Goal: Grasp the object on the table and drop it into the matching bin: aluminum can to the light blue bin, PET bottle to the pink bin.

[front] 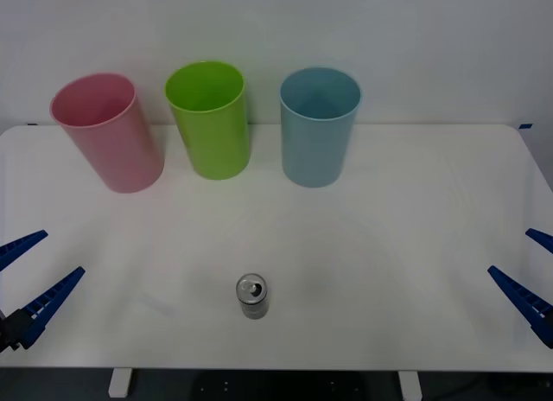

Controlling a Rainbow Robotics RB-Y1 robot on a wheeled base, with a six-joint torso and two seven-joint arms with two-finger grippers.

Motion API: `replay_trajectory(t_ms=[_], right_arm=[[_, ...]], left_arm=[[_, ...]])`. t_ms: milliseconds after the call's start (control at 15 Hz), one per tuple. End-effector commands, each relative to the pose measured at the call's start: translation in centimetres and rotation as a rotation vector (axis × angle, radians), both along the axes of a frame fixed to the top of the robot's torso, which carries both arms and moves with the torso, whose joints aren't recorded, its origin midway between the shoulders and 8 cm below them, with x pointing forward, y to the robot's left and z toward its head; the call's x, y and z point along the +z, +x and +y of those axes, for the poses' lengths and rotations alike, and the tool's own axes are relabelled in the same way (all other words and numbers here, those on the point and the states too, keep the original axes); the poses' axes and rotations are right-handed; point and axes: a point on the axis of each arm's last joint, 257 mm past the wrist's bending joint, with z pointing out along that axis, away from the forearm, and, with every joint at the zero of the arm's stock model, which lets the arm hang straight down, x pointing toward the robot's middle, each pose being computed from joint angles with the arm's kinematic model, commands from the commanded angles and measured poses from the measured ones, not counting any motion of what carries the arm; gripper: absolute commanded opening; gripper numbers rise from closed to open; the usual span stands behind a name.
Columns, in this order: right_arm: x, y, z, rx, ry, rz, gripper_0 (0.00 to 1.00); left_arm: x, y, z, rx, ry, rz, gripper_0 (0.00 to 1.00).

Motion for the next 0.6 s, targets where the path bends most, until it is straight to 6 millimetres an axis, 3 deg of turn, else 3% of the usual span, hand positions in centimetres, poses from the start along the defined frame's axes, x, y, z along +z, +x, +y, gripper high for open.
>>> replay_trajectory(t_ms=[67, 400, 600], right_arm=[[0.0, 0.0, 0.0, 0.000, 0.000, 0.000, 1.00], [-0.4, 0.5, 0.0, -0.015, 0.020, 0.006, 1.00], [-1.1, 0.4, 1.1, 0.027, -0.005, 0.020, 1.00]], left_arm=[[0.0, 0.0, 0.0, 0.000, 0.000, 0.000, 1.00], [0.0, 0.0, 0.0, 0.000, 0.000, 0.000, 1.00], [0.0, 0.0, 0.0, 0.000, 0.000, 0.000, 1.00]])
